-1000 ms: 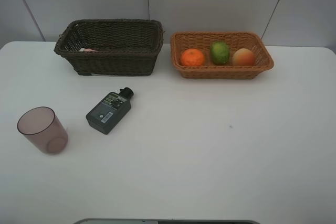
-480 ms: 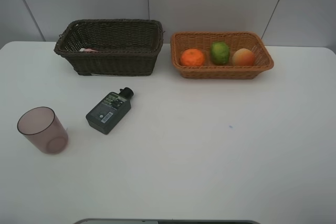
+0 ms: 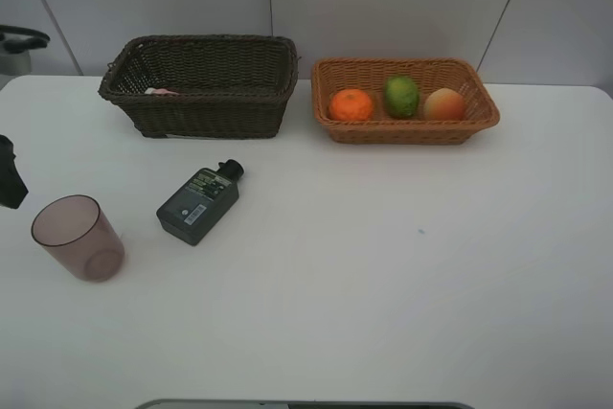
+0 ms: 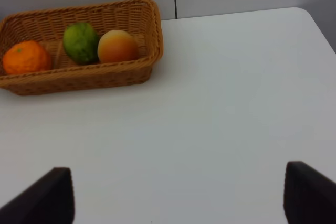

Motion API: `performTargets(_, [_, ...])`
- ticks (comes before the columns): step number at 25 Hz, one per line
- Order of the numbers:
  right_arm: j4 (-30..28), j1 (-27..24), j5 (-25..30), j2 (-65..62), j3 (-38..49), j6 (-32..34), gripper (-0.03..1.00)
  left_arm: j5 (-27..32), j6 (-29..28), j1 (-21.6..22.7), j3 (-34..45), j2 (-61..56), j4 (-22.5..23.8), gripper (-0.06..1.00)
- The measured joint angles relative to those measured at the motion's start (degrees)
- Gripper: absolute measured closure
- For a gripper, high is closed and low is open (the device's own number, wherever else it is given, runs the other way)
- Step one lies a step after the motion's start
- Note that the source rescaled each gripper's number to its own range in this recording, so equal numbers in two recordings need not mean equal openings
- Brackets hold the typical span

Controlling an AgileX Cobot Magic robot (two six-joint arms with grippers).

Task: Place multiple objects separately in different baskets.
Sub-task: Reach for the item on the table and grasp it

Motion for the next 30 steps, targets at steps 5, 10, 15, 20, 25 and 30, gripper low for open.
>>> performTargets(5, [0.00,0.00,0.00,0.00,0.00,0.00,0.20,-1.78,3.62,-2.12,-0.06,4.88,0.00,-0.06])
performTargets(10, [0.00,0.00,0.00,0.00,0.00,0.00,0.20,-5.96,4.42,-2.12,-0.06,8.33,0.00,-0.06])
performTargets(15, [0.00,0.00,0.00,-0.06,0.00,0.00,0.20,-8.82,4.53,-2.12,-0.06,12.03,0.00,-0.06])
performTargets(20, [0.00,0.00,0.00,-0.18,0.00,0.00,0.20,-10.63,4.57,-2.12,-0.01,15.26,0.00,-0.06])
performTargets(25, [0.00,0.00,0.00,-0.17,0.00,0.00,0.20,-16.78,5.61,-2.12,3.79,16.18,0.00,-0.06])
performTargets(30, [0.00,0.00,0.00,-0.17,0.00,0.00,0.20,-22.93,6.31,-2.12,7.70,16.18,0.00,-0.06])
